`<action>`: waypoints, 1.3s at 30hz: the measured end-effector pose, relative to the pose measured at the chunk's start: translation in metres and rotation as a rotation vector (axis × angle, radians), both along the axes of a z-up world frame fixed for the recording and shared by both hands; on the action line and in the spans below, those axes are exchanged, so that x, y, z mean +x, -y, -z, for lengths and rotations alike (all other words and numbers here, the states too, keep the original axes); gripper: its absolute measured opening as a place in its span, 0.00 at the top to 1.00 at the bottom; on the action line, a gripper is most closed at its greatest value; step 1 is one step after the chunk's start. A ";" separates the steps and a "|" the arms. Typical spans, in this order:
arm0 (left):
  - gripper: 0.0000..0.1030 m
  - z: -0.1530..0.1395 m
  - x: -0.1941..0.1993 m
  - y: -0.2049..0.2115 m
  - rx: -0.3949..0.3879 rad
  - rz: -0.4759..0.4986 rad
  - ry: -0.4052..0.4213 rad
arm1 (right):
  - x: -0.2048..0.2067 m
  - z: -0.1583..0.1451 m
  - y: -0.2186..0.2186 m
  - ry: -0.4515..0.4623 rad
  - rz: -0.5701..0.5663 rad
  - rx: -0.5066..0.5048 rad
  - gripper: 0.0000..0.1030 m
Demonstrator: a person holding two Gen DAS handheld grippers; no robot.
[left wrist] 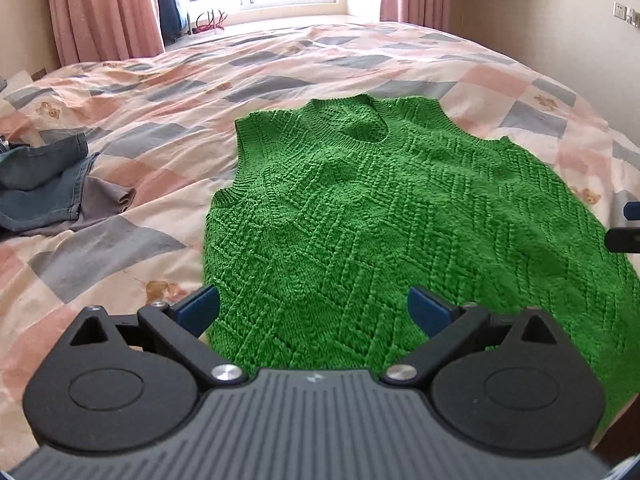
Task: Fold clothes
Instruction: 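Pull back both grippers and smooth the flat vest on the duvet, then grasp the vest side edge with the right gripper while the left gripper grasps the other side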
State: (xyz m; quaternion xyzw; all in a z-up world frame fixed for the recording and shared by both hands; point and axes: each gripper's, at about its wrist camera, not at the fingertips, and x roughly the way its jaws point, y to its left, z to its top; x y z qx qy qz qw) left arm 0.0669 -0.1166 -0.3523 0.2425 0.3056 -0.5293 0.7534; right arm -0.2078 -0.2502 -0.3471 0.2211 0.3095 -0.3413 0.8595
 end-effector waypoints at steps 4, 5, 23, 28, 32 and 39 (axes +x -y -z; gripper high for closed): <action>0.04 0.003 0.010 0.008 0.008 0.007 -0.003 | 0.000 0.004 0.014 0.073 -0.005 0.030 0.00; 0.04 0.003 0.013 0.010 0.009 0.014 0.000 | 0.001 0.005 0.018 0.089 -0.012 0.032 0.01; 0.04 0.014 0.197 0.128 -0.102 0.083 -0.373 | 0.066 0.015 0.215 0.112 -0.195 0.160 0.53; 0.05 0.046 0.237 0.175 -0.102 0.066 -0.403 | 0.102 0.037 0.268 0.083 -0.173 0.149 0.54; 0.05 0.067 0.261 0.203 -0.126 0.049 -0.466 | 0.123 0.060 0.306 0.106 -0.143 0.203 0.52; 0.11 0.087 0.266 0.237 -0.149 0.102 -0.544 | 0.141 0.085 0.338 0.231 -0.106 0.317 0.51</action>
